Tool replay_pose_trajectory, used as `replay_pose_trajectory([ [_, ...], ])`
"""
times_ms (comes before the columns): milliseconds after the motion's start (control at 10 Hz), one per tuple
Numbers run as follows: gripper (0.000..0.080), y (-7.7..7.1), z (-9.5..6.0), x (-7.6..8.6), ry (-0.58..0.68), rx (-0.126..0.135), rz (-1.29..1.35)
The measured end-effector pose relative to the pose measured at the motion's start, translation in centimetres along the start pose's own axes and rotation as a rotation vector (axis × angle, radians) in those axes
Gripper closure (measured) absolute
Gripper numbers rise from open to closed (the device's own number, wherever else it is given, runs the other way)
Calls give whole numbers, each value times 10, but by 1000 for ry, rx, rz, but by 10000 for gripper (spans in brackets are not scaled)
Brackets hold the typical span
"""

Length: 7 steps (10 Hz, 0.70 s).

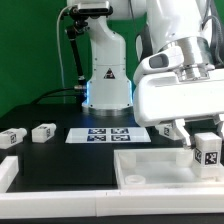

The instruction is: Assemble square table

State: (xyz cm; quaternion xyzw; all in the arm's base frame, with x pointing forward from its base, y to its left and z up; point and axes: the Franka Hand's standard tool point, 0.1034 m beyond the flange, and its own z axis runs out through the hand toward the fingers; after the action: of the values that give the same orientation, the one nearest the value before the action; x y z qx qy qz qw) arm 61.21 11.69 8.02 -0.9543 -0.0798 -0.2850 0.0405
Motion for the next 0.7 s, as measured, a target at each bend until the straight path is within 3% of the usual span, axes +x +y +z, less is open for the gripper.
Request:
replay_pose_trajectory([
  [100, 299, 0, 0, 0, 0, 0, 0],
  [200, 299, 0, 0, 0, 0, 0, 0],
  [300, 183, 0, 0, 0, 0, 0, 0],
  [700, 151, 0, 0, 0, 0, 0, 0],
])
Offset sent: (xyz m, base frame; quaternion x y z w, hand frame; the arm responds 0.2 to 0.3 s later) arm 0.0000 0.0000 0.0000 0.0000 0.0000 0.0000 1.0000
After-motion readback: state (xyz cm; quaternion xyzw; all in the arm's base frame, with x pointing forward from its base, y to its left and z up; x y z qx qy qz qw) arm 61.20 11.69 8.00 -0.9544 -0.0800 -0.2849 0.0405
